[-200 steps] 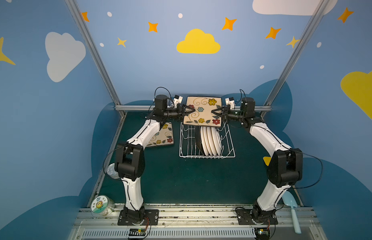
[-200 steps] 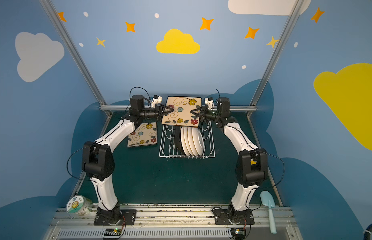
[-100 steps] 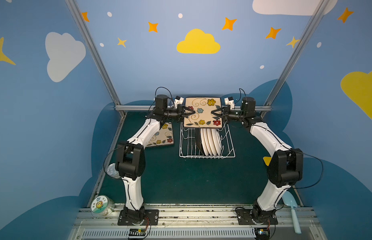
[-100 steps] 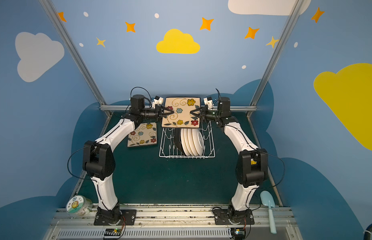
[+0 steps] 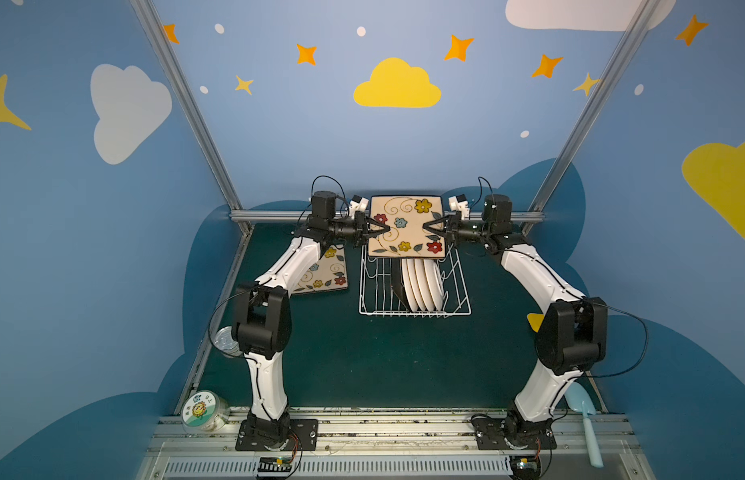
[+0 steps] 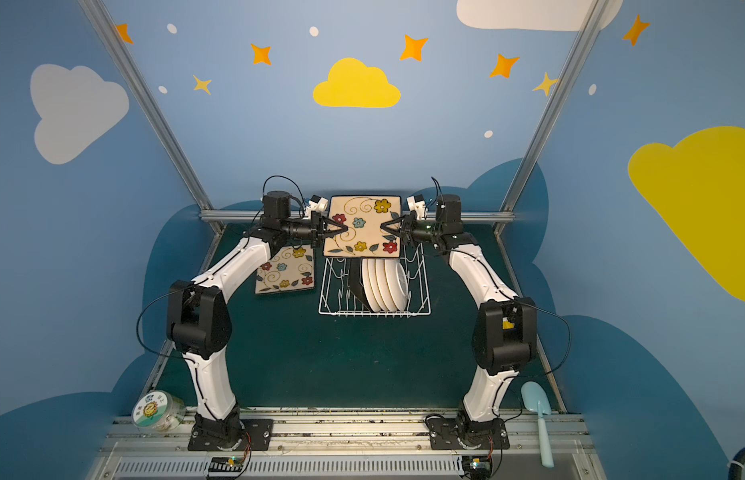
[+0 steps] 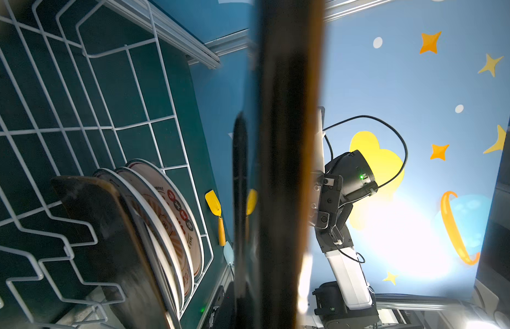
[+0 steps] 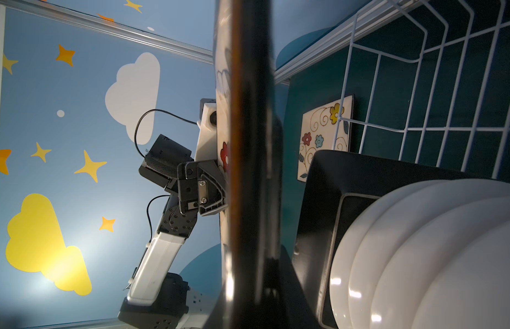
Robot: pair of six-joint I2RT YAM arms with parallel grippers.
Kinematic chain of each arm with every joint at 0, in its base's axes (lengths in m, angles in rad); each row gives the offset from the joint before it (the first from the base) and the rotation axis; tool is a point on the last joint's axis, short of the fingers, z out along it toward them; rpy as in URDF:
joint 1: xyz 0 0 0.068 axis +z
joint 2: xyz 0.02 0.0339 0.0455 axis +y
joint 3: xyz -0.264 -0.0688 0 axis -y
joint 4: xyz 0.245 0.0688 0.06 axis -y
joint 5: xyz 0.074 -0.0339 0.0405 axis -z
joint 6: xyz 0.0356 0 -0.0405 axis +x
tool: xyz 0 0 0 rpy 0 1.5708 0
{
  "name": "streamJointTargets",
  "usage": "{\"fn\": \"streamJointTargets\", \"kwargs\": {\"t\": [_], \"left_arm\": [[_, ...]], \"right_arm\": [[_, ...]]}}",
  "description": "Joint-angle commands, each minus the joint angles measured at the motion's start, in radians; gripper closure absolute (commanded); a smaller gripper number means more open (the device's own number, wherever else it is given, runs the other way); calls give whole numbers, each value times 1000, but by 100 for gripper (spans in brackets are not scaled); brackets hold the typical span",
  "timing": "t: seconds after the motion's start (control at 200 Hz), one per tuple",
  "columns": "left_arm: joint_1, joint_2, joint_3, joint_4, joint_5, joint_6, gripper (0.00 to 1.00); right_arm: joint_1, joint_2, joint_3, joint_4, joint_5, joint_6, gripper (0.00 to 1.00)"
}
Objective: Unload the plates from the dish rack
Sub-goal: 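Reach the left gripper back and grasp the flowered plate's near edge while right holds, then open the right gripper while the left carries the flowered plate toward the first plate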
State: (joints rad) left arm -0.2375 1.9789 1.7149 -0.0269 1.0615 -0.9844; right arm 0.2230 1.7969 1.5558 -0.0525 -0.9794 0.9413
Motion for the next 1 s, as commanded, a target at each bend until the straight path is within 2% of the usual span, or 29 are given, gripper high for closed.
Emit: {"fn": "streamJointTargets", "kwargs": {"t": [0.0,0.125,0.36,0.461,0.566,0.841,0.996], "left_arm": [[1,-7,35,25,-13,27,97],[8,-18,29,27,-26,29,97],[12,-44,10,48,-38,22,97],[16,-52,-14,106,-40,-18,97],[20,-52,-35,175,-37,-65,97],[38,-68,-34,185,-38,-77,97],[49,-88,-29,163,-38,-61,97]], "right_arm": [[6,-38,44,49,-42,-35,100],[3,-37,41,41,-31,-32,95],[-7,-51,27,28,2,-29,74],[-10,-54,24,23,14,-26,64],[-11,-57,20,19,18,-26,58],[-21,-82,19,-35,59,-79,20],[-21,-107,50,-135,107,-186,10]]}}
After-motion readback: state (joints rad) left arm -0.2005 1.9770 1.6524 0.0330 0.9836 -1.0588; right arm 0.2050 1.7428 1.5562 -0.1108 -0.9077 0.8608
